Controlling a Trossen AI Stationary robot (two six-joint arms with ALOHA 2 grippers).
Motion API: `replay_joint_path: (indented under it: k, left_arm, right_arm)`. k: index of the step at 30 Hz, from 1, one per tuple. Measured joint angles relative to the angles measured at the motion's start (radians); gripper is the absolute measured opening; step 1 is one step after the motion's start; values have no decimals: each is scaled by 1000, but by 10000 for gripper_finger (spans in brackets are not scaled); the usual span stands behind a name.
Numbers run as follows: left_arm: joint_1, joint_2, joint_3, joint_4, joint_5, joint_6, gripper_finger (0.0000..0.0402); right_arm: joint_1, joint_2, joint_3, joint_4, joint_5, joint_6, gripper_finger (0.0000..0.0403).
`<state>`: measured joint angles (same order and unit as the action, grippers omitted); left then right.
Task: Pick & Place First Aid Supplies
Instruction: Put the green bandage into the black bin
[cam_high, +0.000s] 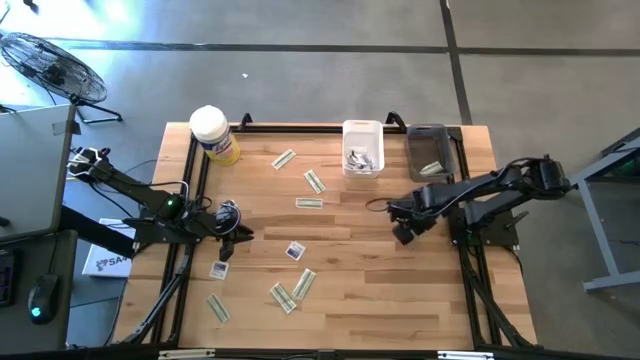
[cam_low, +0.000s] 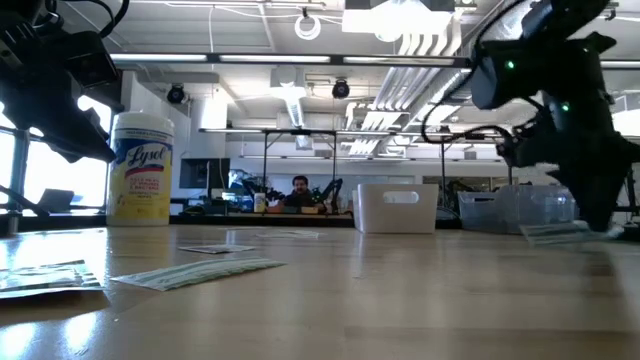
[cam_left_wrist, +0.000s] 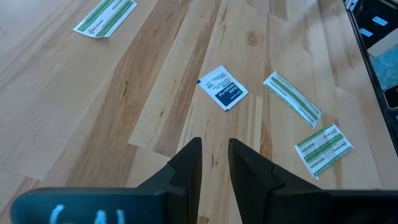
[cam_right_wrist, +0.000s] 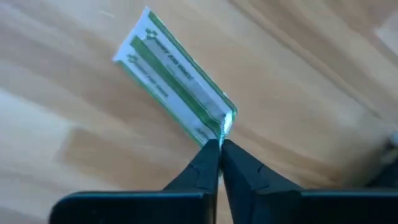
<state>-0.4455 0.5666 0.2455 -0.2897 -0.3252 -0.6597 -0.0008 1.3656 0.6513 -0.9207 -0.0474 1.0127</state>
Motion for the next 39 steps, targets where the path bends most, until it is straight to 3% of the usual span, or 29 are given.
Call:
replay_joint_path:
  k: [5,10,22,29,39]
  left_arm:
    - [0,0,0,0,0,0,76]
    - [0,0,0,0,0,0,76]
    - [0,0,0,0,0,0,76]
    - [0,0,0,0,0,0,76]
    - [0,0,0,0,0,0,76]
  right_arm:
    - [-40,0,77,-5,-4,-32,4]
    - [-86,0,177,-54,80,-78,4]
    - [-287,-4,455,-372,558,-55,2]
    - [-445,-4,401,-294,614,-53,2]
    - [-633,-3,220,-85,606,-150,4]
